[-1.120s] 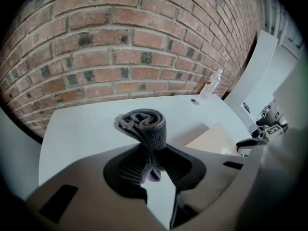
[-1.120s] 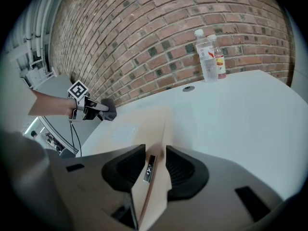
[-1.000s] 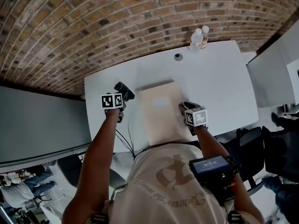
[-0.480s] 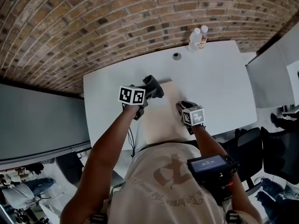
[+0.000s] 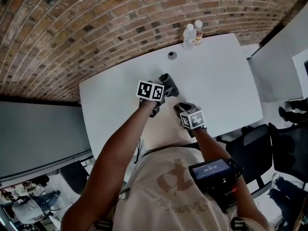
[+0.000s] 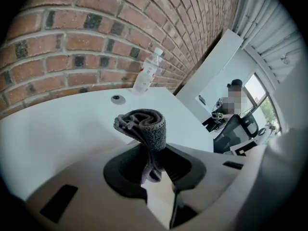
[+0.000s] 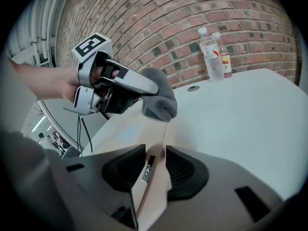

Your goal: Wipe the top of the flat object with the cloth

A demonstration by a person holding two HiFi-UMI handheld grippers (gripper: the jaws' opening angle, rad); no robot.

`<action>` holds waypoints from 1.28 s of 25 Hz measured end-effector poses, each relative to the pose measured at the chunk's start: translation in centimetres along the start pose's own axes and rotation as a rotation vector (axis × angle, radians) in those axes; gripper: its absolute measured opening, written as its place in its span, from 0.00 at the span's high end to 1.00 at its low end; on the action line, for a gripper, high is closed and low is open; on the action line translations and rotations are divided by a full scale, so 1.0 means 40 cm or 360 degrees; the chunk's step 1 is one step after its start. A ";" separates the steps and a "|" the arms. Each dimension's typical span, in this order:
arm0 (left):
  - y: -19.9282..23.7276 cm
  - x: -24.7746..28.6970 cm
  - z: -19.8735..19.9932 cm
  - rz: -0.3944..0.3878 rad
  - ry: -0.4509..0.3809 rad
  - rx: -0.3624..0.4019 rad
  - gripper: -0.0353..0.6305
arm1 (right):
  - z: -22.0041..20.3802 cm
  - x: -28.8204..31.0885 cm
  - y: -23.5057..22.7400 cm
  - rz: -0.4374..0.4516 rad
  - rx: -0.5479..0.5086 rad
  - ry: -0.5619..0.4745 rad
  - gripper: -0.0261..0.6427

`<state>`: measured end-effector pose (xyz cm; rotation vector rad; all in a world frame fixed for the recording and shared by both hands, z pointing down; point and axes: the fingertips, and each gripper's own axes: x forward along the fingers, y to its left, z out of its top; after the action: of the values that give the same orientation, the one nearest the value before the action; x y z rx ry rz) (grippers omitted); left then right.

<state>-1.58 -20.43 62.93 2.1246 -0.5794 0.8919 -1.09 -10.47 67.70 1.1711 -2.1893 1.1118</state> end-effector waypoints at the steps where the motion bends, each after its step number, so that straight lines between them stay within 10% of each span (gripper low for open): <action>1: 0.008 0.011 -0.004 0.0034 0.0023 0.0011 0.79 | 0.000 0.000 -0.001 0.0005 0.0000 0.0000 0.75; 15: 0.126 -0.053 -0.081 0.0261 0.0147 0.0031 0.79 | 0.000 -0.003 -0.003 0.0017 -0.0029 0.0025 0.75; 32: 0.327 -0.311 -0.257 0.0496 -0.0044 -0.0281 0.79 | -0.004 -0.002 -0.007 -0.0020 -0.0039 0.0030 0.75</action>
<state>-22.24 -19.11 64.62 1.9200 -0.9861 0.9418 -0.82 -10.37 67.85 1.1578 -2.1727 1.0838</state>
